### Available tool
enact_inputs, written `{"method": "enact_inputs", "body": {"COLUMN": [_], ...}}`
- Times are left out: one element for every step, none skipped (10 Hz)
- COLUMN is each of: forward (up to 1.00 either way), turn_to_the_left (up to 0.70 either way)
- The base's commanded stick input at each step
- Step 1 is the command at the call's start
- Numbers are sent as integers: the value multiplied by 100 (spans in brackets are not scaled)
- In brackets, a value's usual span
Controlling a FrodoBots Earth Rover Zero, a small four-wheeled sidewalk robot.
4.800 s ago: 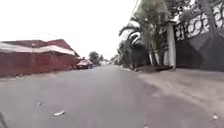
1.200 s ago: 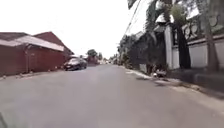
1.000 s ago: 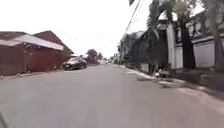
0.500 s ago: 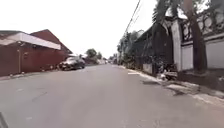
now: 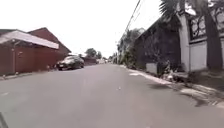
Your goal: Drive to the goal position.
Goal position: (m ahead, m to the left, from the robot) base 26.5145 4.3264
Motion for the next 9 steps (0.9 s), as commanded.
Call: {"method": "enact_inputs", "body": {"forward": [100,100,100,100,100,100,100,100,100], "turn_to_the_left": [0,0,0,0,0,0,0,0,0]}}
